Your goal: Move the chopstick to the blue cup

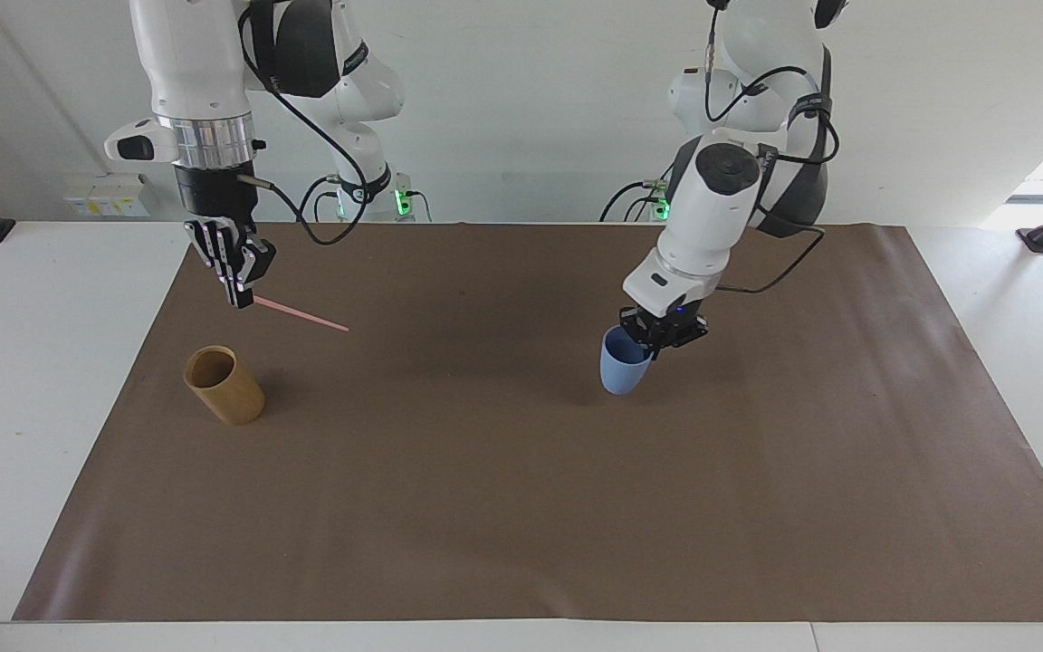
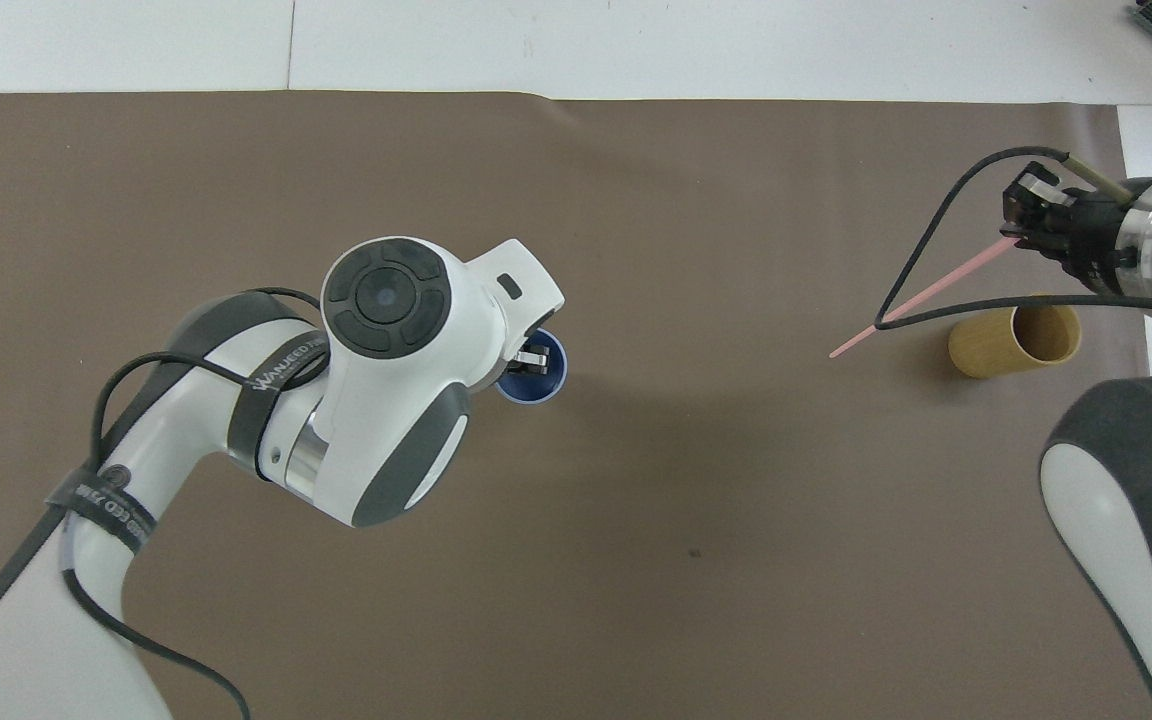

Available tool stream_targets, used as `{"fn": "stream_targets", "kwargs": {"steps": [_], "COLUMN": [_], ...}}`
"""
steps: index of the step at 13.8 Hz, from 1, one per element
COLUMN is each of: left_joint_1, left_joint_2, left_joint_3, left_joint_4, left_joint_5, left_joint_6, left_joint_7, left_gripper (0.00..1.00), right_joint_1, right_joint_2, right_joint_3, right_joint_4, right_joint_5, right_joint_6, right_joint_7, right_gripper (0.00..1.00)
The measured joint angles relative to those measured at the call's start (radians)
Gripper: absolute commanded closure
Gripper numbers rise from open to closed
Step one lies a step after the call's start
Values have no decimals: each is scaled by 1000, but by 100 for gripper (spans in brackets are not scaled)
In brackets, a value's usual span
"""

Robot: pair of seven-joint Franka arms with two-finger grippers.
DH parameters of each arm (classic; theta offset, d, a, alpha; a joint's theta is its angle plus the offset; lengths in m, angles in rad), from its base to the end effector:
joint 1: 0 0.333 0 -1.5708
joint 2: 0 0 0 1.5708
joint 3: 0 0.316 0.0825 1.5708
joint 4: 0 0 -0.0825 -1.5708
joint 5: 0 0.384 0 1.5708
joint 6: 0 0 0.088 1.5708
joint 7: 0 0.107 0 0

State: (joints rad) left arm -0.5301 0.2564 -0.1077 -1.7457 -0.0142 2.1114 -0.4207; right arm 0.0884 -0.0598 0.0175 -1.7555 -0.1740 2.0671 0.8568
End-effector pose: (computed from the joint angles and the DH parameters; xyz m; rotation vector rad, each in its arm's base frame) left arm 0.5186 -0.3789 0.4363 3.0333 -0.3127 0.1153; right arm 0.5734 0.0522 0.6204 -2.8715 1.0425 -0.6287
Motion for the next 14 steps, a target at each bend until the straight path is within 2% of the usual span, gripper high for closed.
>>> {"fn": "stream_targets", "kwargs": {"steps": [3, 8, 9, 10, 11, 14], "left_joint_1": [-41, -81, -90, -93, -94, -93], "left_joint_2": [84, 201, 218, 225, 226, 226], "left_joint_3": [1, 1, 2, 3, 3, 8], "left_joint_4": [79, 153, 168, 181, 187, 193], "left_joint_5": [0, 0, 0, 0, 0, 0], "left_joint_6": [23, 48, 51, 51, 51, 51], "left_joint_7": [-22, -90, -100, -104, -106, -106], "left_gripper": [100, 100, 84, 16, 0, 0], "right_joint_1": [2, 35, 42, 51, 57, 67], "right_joint_2": [-1, -11, -13, -16, -19, -29], "right_joint_3": [0, 2, 3, 3, 4, 5], "right_joint_4": [-1, -3, -4, -7, -12, -26], "right_joint_5": [-31, -70, -70, -70, -70, -70], "right_joint_6": [-2, -29, -30, -32, -33, -33], "right_joint_7": [124, 257, 282, 311, 338, 396], "right_gripper": [100, 100, 100, 100, 100, 100]}}
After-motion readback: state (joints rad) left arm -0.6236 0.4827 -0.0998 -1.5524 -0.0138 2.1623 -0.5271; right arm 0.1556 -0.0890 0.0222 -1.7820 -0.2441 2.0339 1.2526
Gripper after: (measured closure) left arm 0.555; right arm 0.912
